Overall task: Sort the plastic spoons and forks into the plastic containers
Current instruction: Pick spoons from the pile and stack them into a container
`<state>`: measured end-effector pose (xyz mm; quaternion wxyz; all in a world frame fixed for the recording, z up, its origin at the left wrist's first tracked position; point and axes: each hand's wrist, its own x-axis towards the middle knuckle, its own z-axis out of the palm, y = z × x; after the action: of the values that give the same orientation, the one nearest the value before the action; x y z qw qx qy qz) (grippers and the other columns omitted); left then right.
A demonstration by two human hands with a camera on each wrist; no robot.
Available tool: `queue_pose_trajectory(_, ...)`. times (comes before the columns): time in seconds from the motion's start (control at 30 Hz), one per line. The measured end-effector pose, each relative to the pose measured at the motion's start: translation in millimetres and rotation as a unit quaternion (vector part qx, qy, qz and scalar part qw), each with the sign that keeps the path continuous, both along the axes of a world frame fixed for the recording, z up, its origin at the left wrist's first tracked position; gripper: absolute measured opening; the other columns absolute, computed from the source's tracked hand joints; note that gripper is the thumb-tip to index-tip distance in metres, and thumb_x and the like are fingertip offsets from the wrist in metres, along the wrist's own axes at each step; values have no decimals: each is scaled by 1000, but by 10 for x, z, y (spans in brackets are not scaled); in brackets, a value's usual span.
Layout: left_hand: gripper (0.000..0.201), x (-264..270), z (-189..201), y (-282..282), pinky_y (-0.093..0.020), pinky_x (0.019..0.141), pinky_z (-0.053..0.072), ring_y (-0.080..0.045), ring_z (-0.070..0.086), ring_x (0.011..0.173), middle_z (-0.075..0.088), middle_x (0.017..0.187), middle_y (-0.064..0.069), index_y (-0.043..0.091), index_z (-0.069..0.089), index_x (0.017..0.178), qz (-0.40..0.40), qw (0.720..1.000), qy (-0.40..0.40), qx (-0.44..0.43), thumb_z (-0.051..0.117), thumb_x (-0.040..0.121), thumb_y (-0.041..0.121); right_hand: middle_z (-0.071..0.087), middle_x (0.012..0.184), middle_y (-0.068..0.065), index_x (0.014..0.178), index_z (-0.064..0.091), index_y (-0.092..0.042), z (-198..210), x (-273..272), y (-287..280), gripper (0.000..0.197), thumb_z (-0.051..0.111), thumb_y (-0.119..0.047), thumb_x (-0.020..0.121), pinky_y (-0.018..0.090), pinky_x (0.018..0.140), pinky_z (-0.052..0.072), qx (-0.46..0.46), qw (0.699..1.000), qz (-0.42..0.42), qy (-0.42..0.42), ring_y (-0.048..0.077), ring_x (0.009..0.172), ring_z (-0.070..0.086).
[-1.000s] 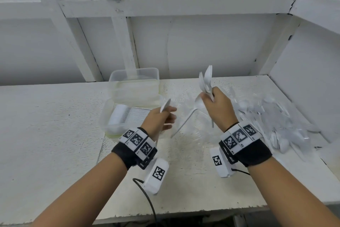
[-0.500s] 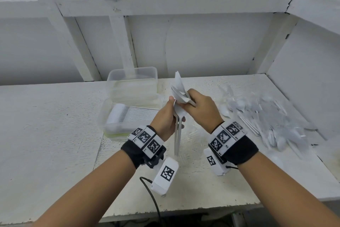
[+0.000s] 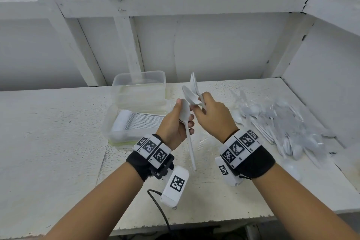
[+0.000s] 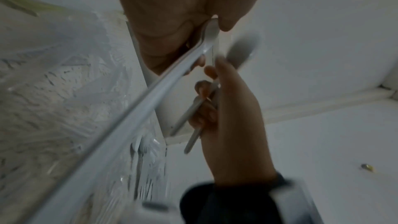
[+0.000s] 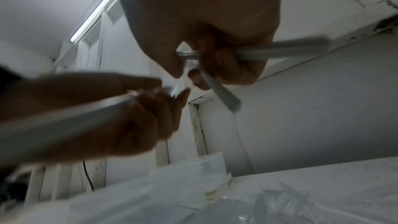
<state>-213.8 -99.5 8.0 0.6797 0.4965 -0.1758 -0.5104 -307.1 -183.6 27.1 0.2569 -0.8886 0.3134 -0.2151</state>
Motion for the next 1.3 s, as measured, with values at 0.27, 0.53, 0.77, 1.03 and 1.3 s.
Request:
queue_pose_trajectory(0.27, 46, 217, 97, 20, -28, 68, 43, -13, 52, 73, 53, 84, -4, 10, 53, 108, 47, 995, -77, 32, 28, 99, 47, 55, 69, 11, 124, 28, -20, 26, -76, 90, 30, 41, -24, 98, 47, 65, 47, 152, 983, 103, -27, 36, 66, 55)
queue_pose_trajectory(0.53, 48, 174, 145, -21, -30, 59, 52, -15, 65, 67, 67, 72, -3, 14, 55, 88, 27, 996, -80, -5, 21, 100, 47, 57, 69, -6, 115, 51, -22, -55, 31, 125, 20, 46, -21, 97, 25, 68, 46, 165, 974, 133, -76, 11, 68, 55)
queue_pose_trajectory(0.77, 19, 251, 91, -20, -22, 54, 50, -15, 57, 66, 57, 68, -3, 16, 48, 82, 80, 993, -86, 15, 39, 98, 19, 65, 109, 0, 126, 56, -20, -114, 95, 112, 32, 51, -25, 95, 19, 81, 44, 99, 984, 144, -45, 12, 98, 55)
queue_pose_trajectory(1.03, 27, 366, 95, -57, -28, 67, 42, -13, 49, 66, 47, 70, 1, 16, 50, 97, 113, 989, -90, 19, 38, 98, 41, 43, 74, -5, 122, 46, -12, -13, 188, 24, 26, 33, -17, 100, 19, 57, 31, 147, 982, 83, -89, 6, 63, 39)
queue_pose_trajectory(1.3, 44, 359, 135, -121, -34, 76, 53, -23, 65, 88, 62, 91, -11, 7, 47, 101, 103, 990, -100, 2, 29, 98, 48, 65, 100, 9, 123, 61, -23, -52, 325, 53, 31, 50, -17, 94, 26, 84, 45, 109, 983, 94, -110, 17, 88, 56)
